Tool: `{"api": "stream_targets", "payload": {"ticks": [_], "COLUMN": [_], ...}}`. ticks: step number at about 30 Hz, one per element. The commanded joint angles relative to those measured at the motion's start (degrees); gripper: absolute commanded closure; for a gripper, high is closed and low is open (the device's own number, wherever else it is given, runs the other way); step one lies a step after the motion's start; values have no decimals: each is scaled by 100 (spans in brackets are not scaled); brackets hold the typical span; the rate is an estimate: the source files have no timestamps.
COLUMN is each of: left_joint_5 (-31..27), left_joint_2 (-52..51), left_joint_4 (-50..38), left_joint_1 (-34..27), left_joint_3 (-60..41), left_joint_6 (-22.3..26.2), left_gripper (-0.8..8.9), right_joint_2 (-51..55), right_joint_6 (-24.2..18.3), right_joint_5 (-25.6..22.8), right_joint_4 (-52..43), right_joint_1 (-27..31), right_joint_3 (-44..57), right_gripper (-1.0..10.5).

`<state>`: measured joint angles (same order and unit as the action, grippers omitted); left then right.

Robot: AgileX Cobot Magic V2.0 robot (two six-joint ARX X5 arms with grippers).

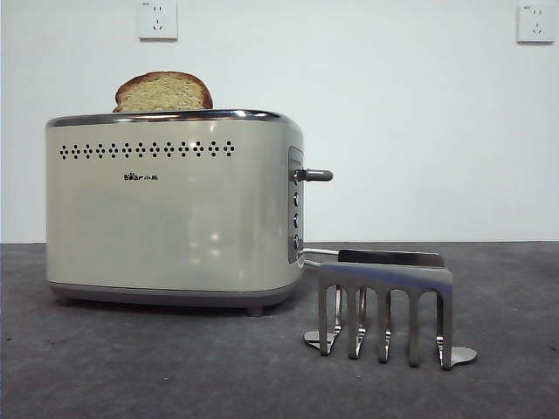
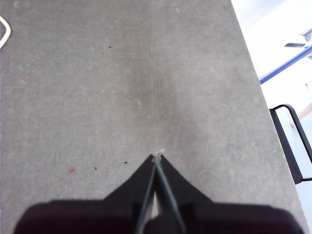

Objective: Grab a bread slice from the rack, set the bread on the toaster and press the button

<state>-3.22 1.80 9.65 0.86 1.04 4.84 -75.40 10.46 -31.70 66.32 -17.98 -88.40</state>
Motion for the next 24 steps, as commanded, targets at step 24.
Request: {"api": "stream_targets", "payload": {"ticks": [24], "left_joint_5": [28], "left_joint_2": [197], "left_joint_4": [-35], "left_joint_1": [-20], "left_joint_3": [-59], "left_joint_6": [-55], "left_gripper": [817], "right_joint_2": [4074], "right_joint_6": [-811], "right_joint_5": [551], "right_joint_4": [-3458], "right_joint_1": [1296], "right_joint_3": [4323], "right_gripper": [947]}}
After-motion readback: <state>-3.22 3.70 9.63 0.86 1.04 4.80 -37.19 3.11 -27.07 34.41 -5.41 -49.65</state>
